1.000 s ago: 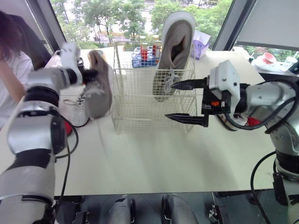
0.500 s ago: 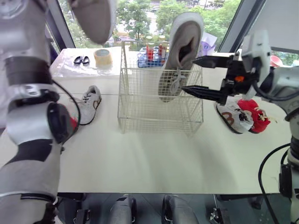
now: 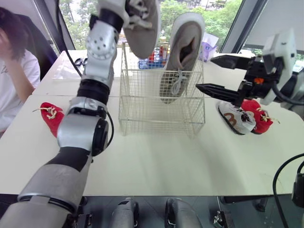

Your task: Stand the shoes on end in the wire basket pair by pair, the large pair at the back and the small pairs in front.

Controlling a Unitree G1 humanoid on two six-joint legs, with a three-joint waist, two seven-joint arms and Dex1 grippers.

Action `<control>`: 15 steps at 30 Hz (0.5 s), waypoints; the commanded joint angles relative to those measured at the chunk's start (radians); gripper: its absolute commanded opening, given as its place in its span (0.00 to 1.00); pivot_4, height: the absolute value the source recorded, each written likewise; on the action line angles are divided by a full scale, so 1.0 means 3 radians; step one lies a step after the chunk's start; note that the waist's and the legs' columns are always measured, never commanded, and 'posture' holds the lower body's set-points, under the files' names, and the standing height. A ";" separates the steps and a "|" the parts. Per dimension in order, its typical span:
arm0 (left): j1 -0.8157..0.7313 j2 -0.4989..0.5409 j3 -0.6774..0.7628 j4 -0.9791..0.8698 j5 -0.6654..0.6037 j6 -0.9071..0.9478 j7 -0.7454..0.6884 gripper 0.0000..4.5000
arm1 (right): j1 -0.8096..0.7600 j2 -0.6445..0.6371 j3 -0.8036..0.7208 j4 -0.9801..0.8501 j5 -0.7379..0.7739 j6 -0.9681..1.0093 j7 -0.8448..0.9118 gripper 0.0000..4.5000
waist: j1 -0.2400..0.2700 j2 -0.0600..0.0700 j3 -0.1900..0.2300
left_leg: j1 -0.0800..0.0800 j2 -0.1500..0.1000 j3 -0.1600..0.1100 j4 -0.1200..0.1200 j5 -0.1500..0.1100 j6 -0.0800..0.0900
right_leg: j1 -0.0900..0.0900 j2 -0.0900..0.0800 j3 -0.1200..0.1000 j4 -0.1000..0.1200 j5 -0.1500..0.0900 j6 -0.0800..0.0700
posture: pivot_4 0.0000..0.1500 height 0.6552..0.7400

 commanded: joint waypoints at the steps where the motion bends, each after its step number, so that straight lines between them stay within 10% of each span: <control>1: -0.0053 -0.0028 -0.0014 -0.0021 0.0039 -0.0194 0.0109 0.06 | -0.0003 -0.0084 -0.0152 -0.0110 0.0095 -0.0005 -0.0064 1.00 | 0.0004 0.0000 0.0000 | -0.0001 0.0000 0.0000 0.0001 0.0000 0.0000 | 0.0000 0.0000 0.0000 0.0000 0.0000 0.0000 | 1.00 1.00; 15: 0.0943 -0.0190 -0.0134 -0.1066 -0.0033 0.0330 -0.0079 0.06 | -0.0077 -0.0052 0.0084 0.0080 0.0071 -0.0211 -0.0016 1.00 | -0.0001 0.0003 -0.0002 | -0.0002 0.0001 -0.0004 0.0003 -0.0002 0.0004 | 0.0002 -0.0005 0.0000 0.0001 0.0000 0.0000 | 1.00 1.00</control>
